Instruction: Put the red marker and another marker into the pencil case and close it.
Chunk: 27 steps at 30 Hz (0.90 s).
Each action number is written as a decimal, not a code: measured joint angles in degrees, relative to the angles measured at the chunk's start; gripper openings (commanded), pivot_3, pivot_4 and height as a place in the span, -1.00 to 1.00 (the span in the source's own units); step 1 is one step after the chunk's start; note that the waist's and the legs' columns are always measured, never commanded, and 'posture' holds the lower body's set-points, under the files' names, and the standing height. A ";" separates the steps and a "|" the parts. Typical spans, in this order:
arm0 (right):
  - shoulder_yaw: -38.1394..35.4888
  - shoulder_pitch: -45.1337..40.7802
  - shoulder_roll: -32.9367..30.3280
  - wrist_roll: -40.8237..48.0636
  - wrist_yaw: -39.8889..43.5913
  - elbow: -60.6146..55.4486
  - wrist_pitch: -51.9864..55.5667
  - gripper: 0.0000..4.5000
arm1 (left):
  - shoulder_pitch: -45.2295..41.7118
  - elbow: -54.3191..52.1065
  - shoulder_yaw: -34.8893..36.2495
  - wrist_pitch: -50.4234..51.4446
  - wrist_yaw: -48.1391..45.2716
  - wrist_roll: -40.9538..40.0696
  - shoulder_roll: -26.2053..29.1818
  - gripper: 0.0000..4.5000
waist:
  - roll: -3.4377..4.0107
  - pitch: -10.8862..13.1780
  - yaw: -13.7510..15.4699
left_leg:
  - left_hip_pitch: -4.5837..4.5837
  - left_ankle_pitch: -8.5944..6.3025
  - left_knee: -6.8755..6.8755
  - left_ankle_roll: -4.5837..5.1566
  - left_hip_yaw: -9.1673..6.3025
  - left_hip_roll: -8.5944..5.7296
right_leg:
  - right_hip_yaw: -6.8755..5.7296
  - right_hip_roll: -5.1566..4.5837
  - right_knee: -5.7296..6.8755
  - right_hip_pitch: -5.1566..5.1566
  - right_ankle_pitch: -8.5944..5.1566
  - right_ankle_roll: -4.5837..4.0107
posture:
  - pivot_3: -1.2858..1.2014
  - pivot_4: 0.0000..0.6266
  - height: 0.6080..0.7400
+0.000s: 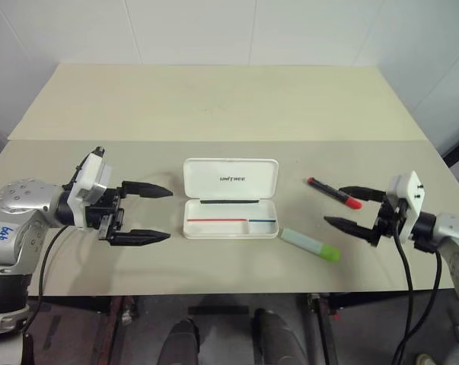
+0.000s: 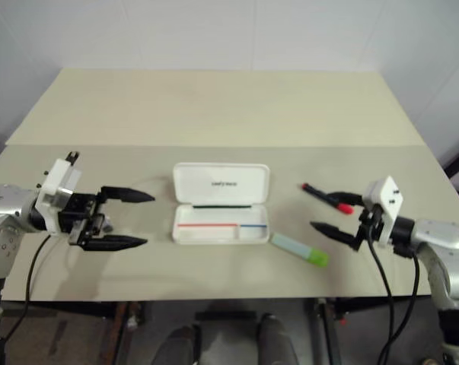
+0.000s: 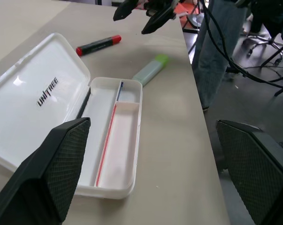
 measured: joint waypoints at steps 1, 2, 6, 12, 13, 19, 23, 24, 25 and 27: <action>1.21 -2.93 -0.02 -1.71 0.91 4.47 -1.39 1.00 | -0.99 0.04 -0.31 -0.03 0.41 0.00 -0.55 0.99 | 0.00 0.00 -0.07 | -0.01 0.03 -0.01 0.02 0.00 0.00 | 0.00 0.01 -0.02 -0.01 0.00 0.00 | 0.03 -0.52 1.00; 2.01 -4.76 -0.05 -2.98 1.70 7.67 -2.68 1.00 | -1.69 -0.03 -0.39 -0.09 0.76 -0.01 -0.76 0.99 | 0.00 0.00 -0.11 | 0.02 0.04 -0.03 0.03 -0.01 0.00 | 0.00 0.01 0.01 0.00 0.00 -0.01 | 0.03 -0.52 1.00; 4.11 -9.94 0.10 -6.65 3.96 19.04 -7.70 1.00 | -2.55 0.03 -0.30 -0.10 1.43 -0.01 -1.20 0.99 | 0.04 0.02 -0.16 | 0.04 0.04 -0.10 0.03 -0.01 0.00 | 0.00 0.00 0.12 -0.03 0.14 0.27 | 0.03 -0.52 1.00; 6.25 -16.35 1.84 -10.93 5.42 31.92 -14.02 1.00 | -3.20 0.05 -0.27 -0.06 2.11 -0.05 -1.69 0.99 | 0.05 0.03 -0.40 | 0.04 0.03 -0.17 0.00 -0.01 0.01 | -0.01 0.02 0.12 -0.06 0.43 0.82 | 0.03 -0.52 1.00; 6.37 -17.20 2.55 -11.67 5.45 34.23 -15.07 1.00 | -3.27 0.05 -0.27 -0.05 2.29 -0.08 -1.74 0.99 | 0.05 0.03 -0.42 | 0.04 0.02 -0.16 0.00 -0.01 0.01 | -0.01 0.02 0.11 -0.05 0.43 0.82 | 0.03 -0.52 1.00; 7.15 -22.30 5.23 -15.09 5.32 45.60 -18.99 0.82 | -4.40 0.11 -0.28 -0.02 2.79 -0.10 -2.10 1.00 | 0.07 0.04 -0.52 | 0.04 0.03 -0.14 -0.01 -0.01 0.00 | -0.01 0.02 0.12 -0.04 0.44 0.84 | 0.03 -0.52 1.00; 7.14 -24.98 6.04 -15.99 5.23 50.74 -21.23 0.24 | -5.75 0.11 -0.30 -0.05 3.04 -0.10 -2.40 1.00 | 0.07 0.04 -1.19 | 0.05 0.03 -0.13 -0.01 -0.01 0.00 | -0.01 0.01 0.12 -0.01 0.45 0.86 | 0.03 -0.52 1.00; 7.14 -25.22 6.32 -16.15 5.36 51.14 -21.50 0.08 | -5.77 0.12 -0.30 -0.05 3.04 -0.10 -2.44 1.00 | 0.07 0.04 -1.36 | 0.05 0.03 -0.12 -0.01 -0.01 0.00 | -0.01 0.01 0.13 -0.01 0.46 0.87 | 0.03 -0.52 1.00; 7.13 -25.47 6.56 -16.19 5.55 51.46 -21.70 -0.08 | -5.83 0.15 -0.35 -0.05 3.04 -0.10 -2.48 1.00 | 0.07 0.04 -1.52 | 0.05 0.03 -0.12 -0.02 -0.01 0.00 | 0.00 0.01 0.13 -0.01 0.46 0.87 | 0.03 -0.52 1.00; 7.12 -25.72 6.78 -16.22 6.27 51.89 -21.98 -0.40 | -6.07 0.18 -0.52 -0.05 3.04 -0.09 -2.53 1.00 | 0.07 0.04 -1.66 | 0.05 0.04 -0.11 -0.02 -0.01 0.00 | 0.00 0.02 0.14 -0.01 0.47 0.89 | 0.03 -0.52 1.00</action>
